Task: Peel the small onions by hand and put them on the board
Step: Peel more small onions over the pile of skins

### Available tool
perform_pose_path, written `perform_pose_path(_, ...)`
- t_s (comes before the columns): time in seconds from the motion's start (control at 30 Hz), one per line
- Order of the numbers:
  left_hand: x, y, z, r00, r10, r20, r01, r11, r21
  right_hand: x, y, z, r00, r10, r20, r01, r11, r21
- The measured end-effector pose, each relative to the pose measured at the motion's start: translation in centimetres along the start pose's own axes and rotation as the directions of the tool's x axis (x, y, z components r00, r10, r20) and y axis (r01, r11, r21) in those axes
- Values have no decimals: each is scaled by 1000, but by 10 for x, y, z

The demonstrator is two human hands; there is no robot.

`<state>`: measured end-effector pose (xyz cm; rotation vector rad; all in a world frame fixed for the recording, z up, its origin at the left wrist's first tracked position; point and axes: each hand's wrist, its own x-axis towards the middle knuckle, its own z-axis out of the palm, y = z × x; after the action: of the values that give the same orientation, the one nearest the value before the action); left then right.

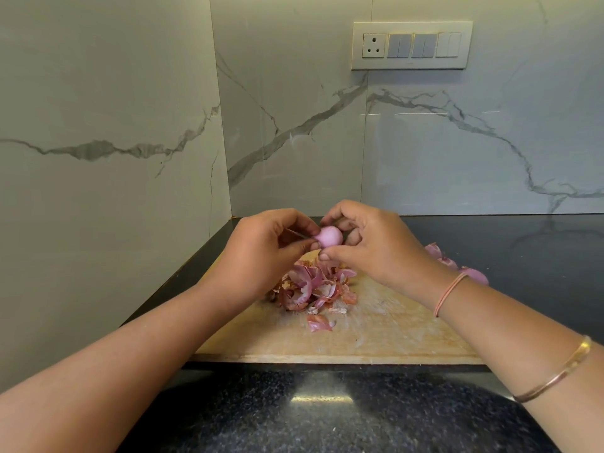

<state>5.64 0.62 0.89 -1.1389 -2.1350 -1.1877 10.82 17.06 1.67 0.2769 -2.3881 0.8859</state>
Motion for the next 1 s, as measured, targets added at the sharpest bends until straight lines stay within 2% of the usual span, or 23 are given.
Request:
perform_pose_path(0.17, 1, -1, -1, 995, -78, -57, 73, 993, -93, -2, -4, -1, 998, -45, -39, 46, 999, 25)
perform_pose_path(0.33, 1, -1, -2, 992, -96, -84, 84, 988, -129, 0, -3, -4, 998, -48, -37, 50, 998, 46)
perform_pose_path(0.57, 3, -2, -3, 986, -125, -110, 109, 984, -140, 0, 1, -6, 997, -11, 77, 2, 994, 106)
perform_pose_path(0.73, 2, -1, -2, 993, -94, -76, 80, 982, -169, -2, 1, -3, 992, 13, 124, -31, 989, 148)
perform_pose_path(0.9, 1, 2, -1, 997, -50, -62, 44, 995, -94, -2, -5, -18, 989, 52, 141, -52, 999, -2)
perform_pose_path(1.0, 1, 3, -4, 996, -53, -75, 51, 998, -31, -2, -8, -40, 975, 136, 175, -112, 983, -143)
